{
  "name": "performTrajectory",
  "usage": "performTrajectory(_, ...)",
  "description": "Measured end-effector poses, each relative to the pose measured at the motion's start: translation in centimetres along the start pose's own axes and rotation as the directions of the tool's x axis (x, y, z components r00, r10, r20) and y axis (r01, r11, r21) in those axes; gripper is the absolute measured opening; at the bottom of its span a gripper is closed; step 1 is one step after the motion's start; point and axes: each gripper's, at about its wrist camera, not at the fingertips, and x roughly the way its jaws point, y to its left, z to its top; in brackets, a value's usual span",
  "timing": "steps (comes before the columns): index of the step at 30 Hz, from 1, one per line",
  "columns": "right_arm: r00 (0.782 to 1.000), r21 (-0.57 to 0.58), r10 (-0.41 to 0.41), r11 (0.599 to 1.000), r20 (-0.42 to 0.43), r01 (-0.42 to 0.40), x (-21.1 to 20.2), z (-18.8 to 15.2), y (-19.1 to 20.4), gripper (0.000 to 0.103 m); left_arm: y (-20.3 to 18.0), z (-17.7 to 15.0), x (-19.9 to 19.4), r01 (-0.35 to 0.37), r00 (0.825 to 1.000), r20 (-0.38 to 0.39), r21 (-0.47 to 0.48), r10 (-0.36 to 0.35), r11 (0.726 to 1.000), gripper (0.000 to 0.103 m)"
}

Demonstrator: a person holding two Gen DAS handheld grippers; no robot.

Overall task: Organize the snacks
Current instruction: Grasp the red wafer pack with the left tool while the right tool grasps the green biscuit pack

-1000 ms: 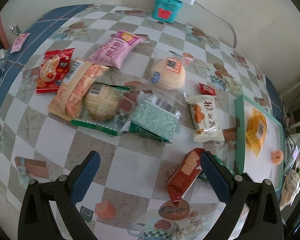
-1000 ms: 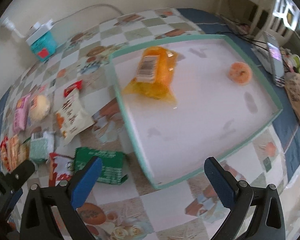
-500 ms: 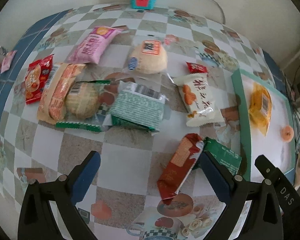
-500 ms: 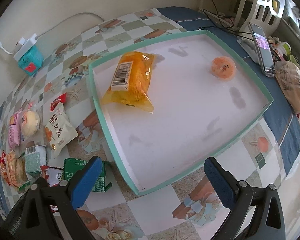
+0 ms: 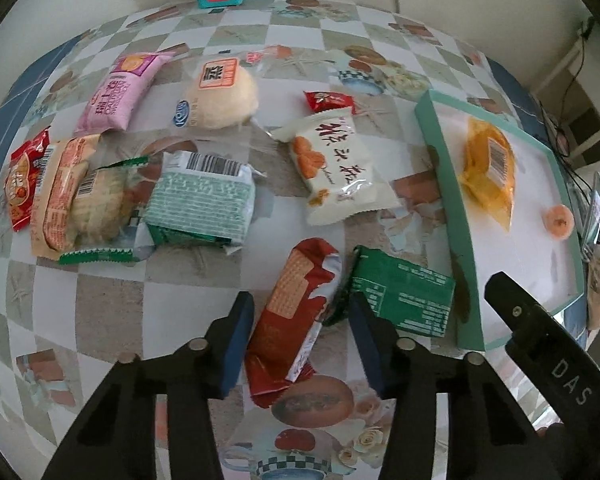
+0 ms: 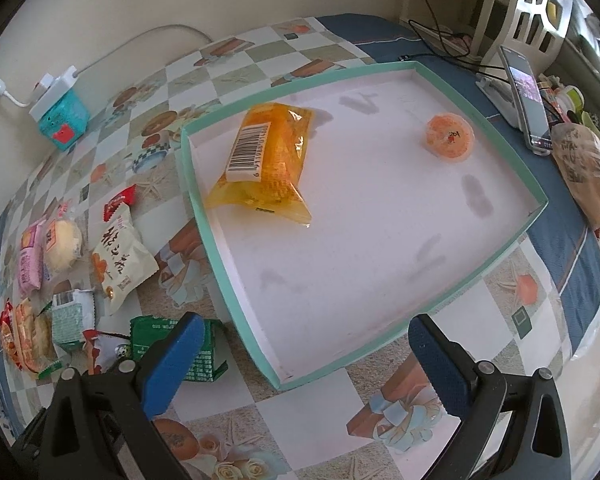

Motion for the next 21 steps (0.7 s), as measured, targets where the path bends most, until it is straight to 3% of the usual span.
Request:
performTrajectory(3, 1.0, -0.002, 0.0, 1.0, 0.0, 0.0, 0.0, 0.0, 0.0, 0.103, -0.1, 0.0, -0.1, 0.017, 1.0, 0.003, 0.003, -0.017, 1.0, 0.032)
performTrajectory(6, 1.0, -0.001, 0.001, 1.0, -0.001, -0.001, 0.0, 0.1, 0.0, 0.103, -0.1, 0.1, -0.2, 0.031, 0.999, 0.007, 0.0, -0.031, 1.0, 0.026)
performTrajectory(13, 1.0, -0.004, 0.002, 1.0, -0.004, -0.002, 0.1, 0.0, 0.0, 0.103, 0.7, 0.1, -0.6, 0.039, 0.999, 0.019, -0.029, -0.038, 0.999, 0.026)
performTrajectory(21, 1.0, -0.043, 0.01, 0.999, -0.011, -0.01, 0.2, -0.2, 0.9, 0.103, 3.7, 0.0, -1.3, 0.037, 0.998, 0.046, -0.142, -0.031, 0.989, 0.026)
